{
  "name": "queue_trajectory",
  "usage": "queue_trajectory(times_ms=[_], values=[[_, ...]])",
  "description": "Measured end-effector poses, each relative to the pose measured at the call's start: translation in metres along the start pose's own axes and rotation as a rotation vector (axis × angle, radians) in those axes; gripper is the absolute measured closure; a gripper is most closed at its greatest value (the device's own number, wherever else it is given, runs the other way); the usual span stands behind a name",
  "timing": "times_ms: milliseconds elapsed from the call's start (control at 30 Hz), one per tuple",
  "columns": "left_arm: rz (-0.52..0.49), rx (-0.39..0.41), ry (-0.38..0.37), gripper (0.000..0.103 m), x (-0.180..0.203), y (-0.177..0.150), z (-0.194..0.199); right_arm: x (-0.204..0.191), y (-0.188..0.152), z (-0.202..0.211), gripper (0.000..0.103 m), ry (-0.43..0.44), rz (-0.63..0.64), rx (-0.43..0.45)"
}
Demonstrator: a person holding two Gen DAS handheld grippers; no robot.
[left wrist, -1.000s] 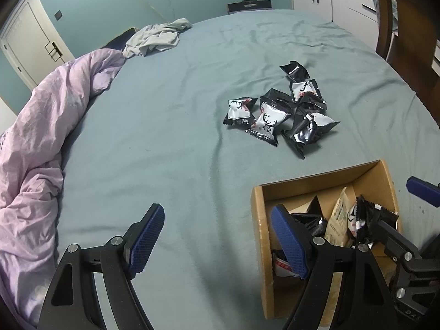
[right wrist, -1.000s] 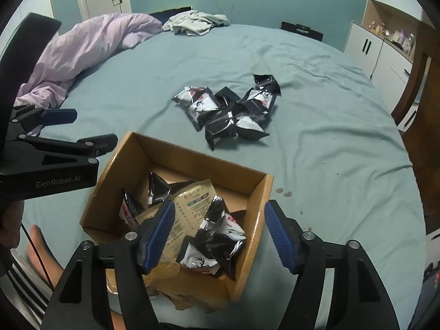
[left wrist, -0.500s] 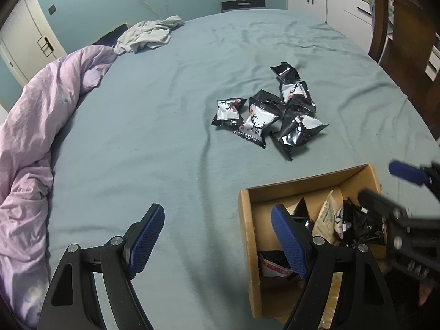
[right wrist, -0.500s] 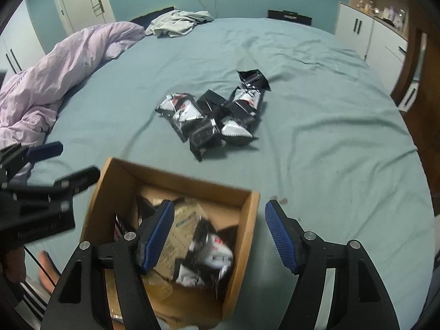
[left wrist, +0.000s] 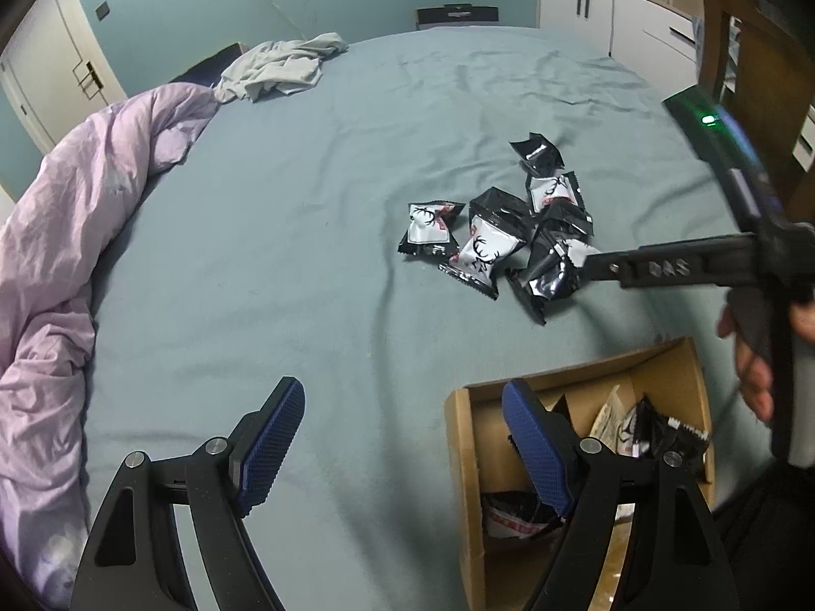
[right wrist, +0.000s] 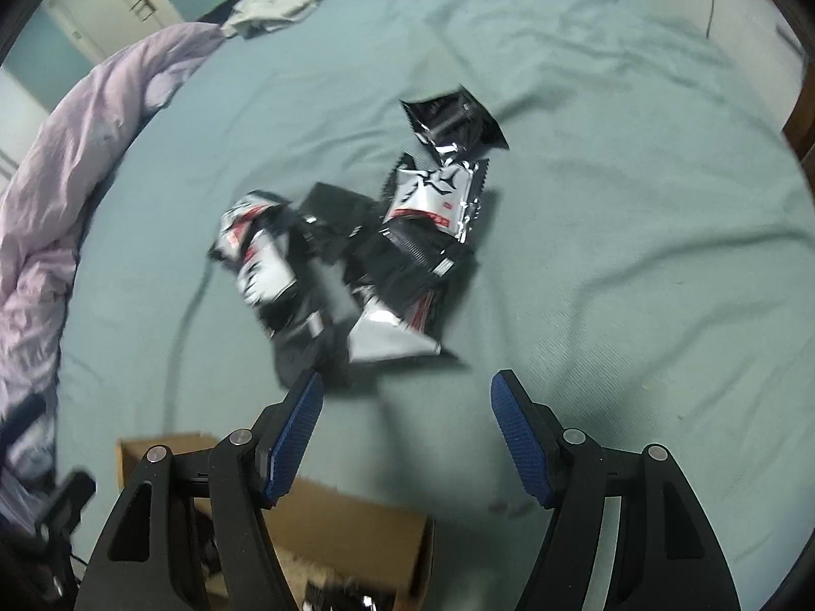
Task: Organize snacks
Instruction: 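Grasp another black-and-white snack packet from the pile with the right gripper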
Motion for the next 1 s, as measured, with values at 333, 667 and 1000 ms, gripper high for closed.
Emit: queue_trajectory(times_ms=[333, 667, 1000], values=[[0.034, -0.026, -0.023, 0.022, -0.005, 0.003, -0.006, 0.022, 0.038, -0.050, 0.035, 0.084, -0.104, -0.087], [0.056, -0.015, -0.022, 0.022, -0.009, 0.003, -0.005, -0.005, 0.036, -0.044, 0.064, -0.076, 0.046, -0.061], [0.094, -0.032, -0.042, 0.022, -0.010, -0.002, -0.014, -0.007, -0.011, 0.065, 0.067, 0.055, -0.058, 0.144]])
Point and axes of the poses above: each gripper's, at about its wrist camera, not at the fingertips, and z roughly against the way its jaws point, x to its right, y to its top, the point moved 4 cm from there along -z, roughly the way its jaws point, and after that the axes turned 11 degrees about z, right-handed, at the moved point
